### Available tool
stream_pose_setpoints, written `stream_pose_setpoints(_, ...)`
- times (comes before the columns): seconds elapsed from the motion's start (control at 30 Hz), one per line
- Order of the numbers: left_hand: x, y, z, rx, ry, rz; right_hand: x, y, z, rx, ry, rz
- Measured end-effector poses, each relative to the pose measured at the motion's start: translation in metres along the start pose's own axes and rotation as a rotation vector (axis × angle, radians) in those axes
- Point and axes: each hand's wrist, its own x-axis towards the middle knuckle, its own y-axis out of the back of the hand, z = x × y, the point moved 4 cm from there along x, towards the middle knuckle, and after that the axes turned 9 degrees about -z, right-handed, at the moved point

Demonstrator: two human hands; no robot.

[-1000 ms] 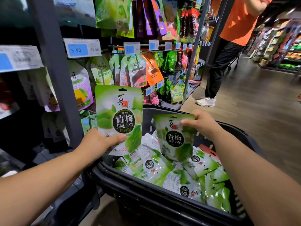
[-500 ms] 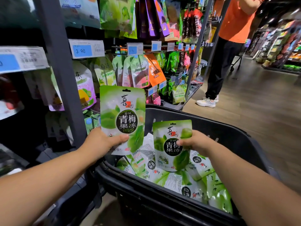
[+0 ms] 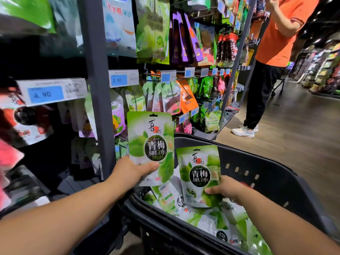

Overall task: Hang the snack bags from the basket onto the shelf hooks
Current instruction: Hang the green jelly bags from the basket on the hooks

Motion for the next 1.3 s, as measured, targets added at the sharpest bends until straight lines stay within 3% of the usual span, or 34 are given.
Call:
stream_pose_setpoints(0.27, -0.004, 0.011, 0.020, -0.157, -0.052, 0.072, -0.044, -0.010, -0.098, 0.604, 0.333, -0.120)
stream_pose_setpoints(0.6, -0.012, 0.022, 0.077, -0.225, -0.169, 0.077, -0.094, -0.036, -0.175, 0.725, 0.597, -0.088)
stream_pose_setpoints(0.87, -0.023, 0.046, 0.124, -0.171, -0.170, 0.100, -0.124, -0.051, -0.214, 0.609, 0.704, -0.006)
stream_pose_setpoints(1.03, -0.043, 0.076, 0.164, -0.170, -0.243, 0.158, -0.148, -0.056, -0.254, 0.498, 0.772, -0.046)
stream_pose_setpoints(1.3, -0.080, 0.138, 0.187, -0.069, -0.263, 0.209, -0.166, -0.088, -0.318, 0.638, 0.891, -0.165)
